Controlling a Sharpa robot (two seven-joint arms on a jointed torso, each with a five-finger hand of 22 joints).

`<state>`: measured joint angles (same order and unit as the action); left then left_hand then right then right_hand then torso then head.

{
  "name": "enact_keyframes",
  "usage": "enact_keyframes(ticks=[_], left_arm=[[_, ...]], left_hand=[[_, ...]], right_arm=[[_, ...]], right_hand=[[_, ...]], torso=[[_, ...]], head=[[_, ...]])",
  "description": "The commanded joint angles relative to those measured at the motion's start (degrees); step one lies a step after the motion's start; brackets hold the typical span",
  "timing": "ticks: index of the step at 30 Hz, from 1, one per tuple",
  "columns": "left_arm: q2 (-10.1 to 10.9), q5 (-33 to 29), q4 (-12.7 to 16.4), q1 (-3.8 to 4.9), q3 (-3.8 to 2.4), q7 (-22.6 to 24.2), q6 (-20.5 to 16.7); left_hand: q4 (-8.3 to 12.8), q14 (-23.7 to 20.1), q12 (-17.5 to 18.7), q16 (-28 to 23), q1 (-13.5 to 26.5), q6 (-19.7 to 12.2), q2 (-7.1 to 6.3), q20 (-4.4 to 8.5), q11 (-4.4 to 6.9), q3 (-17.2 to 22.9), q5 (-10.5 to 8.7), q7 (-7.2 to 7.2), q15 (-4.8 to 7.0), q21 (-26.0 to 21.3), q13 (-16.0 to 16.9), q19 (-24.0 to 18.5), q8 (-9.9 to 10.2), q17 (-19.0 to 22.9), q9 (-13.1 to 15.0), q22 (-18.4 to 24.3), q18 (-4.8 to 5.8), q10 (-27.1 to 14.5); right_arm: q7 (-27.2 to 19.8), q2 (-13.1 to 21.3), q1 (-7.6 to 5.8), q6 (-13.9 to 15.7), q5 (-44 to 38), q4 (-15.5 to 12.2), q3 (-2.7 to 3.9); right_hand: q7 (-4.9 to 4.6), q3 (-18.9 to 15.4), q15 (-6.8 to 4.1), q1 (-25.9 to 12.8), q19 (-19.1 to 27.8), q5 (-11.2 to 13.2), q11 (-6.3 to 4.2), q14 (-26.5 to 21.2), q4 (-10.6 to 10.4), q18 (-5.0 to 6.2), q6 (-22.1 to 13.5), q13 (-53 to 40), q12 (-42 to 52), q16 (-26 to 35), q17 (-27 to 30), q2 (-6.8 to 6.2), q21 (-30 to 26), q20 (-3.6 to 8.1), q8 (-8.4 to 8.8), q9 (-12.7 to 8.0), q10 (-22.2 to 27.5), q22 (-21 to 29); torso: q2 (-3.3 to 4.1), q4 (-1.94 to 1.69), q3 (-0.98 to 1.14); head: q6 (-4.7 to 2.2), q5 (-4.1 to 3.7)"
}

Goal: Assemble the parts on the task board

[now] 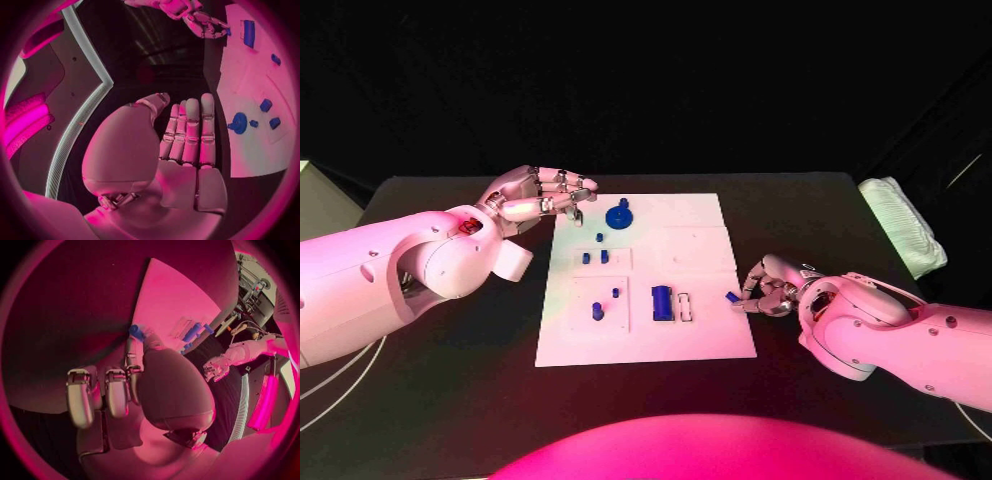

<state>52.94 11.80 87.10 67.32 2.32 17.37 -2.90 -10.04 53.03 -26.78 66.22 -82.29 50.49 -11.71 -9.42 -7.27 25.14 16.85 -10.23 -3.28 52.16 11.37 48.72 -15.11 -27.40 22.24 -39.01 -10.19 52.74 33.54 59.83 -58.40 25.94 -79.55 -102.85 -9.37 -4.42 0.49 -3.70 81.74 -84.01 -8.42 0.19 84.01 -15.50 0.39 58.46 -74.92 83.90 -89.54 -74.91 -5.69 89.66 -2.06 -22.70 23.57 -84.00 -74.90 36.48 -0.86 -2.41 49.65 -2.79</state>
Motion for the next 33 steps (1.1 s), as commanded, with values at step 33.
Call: enact_keyframes(ticks=[33], left_arm=[[0.10, -0.15, 0.36, 0.03, -0.03, 0.21, 0.82]], left_hand=[[-0.11, -0.13, 0.15, -0.23, -0.39, 0.00, -0.17, 0.06, -0.07, -0.16, -0.03, -0.15, -0.40, -0.37, -0.07, 0.44, -0.09, -0.05, -0.09, 0.05, -0.31, -0.40]], right_arm=[[0.29, -1.81, -2.56, 8.18, 8.84, -6.03, -0.26]], right_hand=[[0.77, 19.19, -0.57, -3.61, -5.99, 0.14, -0.84, 5.99, 0.63, -0.39, 3.19, -13.04, 2.86, -0.46, -15.09, -5.06, 0.34, 0.34, 2.07, -2.58, -4.47, -15.10]], torso=[[-0.01, 0.07, -0.03]], head=[[0.14, -0.23]])
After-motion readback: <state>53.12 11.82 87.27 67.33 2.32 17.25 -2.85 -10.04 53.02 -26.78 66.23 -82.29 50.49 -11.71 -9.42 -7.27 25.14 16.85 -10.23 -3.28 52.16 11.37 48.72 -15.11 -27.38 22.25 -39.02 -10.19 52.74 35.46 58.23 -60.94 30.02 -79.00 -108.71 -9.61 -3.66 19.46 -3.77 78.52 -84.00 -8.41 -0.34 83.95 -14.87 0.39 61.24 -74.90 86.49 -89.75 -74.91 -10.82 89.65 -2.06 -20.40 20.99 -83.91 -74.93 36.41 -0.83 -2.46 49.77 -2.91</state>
